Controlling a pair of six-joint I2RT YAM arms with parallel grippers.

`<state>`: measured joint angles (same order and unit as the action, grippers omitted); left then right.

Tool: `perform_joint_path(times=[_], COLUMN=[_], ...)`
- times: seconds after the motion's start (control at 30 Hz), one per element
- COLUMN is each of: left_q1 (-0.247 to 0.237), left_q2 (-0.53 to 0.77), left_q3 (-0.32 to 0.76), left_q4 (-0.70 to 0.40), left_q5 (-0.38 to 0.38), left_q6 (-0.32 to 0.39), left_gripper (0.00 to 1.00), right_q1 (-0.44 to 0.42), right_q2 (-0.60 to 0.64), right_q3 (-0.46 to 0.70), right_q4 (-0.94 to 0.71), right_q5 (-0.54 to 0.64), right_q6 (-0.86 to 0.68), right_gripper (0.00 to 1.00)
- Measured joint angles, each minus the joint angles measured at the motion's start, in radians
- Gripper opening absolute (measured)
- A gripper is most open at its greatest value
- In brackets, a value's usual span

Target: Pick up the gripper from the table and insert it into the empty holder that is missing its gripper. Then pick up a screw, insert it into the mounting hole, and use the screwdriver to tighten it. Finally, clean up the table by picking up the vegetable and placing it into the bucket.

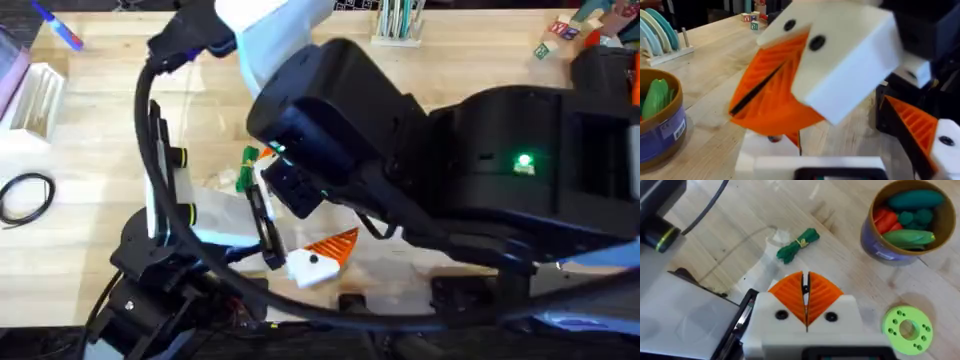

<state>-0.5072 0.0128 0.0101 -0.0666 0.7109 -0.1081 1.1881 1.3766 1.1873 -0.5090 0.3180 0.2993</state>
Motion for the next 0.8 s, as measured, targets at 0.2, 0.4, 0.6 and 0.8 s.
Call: perform_joint_path(times=[0.2,0.4,0.6,0.8], left_q1=[0.000,0.000,0.000,0.000], left_q2=[0.000,0.000,0.000,0.000], left_q3=[0.000,0.000,0.000,0.000], left_q4=[0.000,0.000,0.000,0.000], left_q5=[0.000,0.000,0.000,0.000], left_q6=[0.000,0.000,-0.001,-0.002], left_gripper=[0.987,0.987,0.987,0.987], right_q1=[0.000,0.000,0.000,0.000], right_q2=[0.000,0.000,0.000,0.004], right_q3=[0.000,-0.003,-0.020,-0.020], right_q4=[0.000,0.000,0.003,0.007], right_q5=[0.003,-0.012,-0.024,-0.024], right_q6=[0.000,0.000,0.000,0.000], right_gripper=[0.005,0.005,0.005,0.005])
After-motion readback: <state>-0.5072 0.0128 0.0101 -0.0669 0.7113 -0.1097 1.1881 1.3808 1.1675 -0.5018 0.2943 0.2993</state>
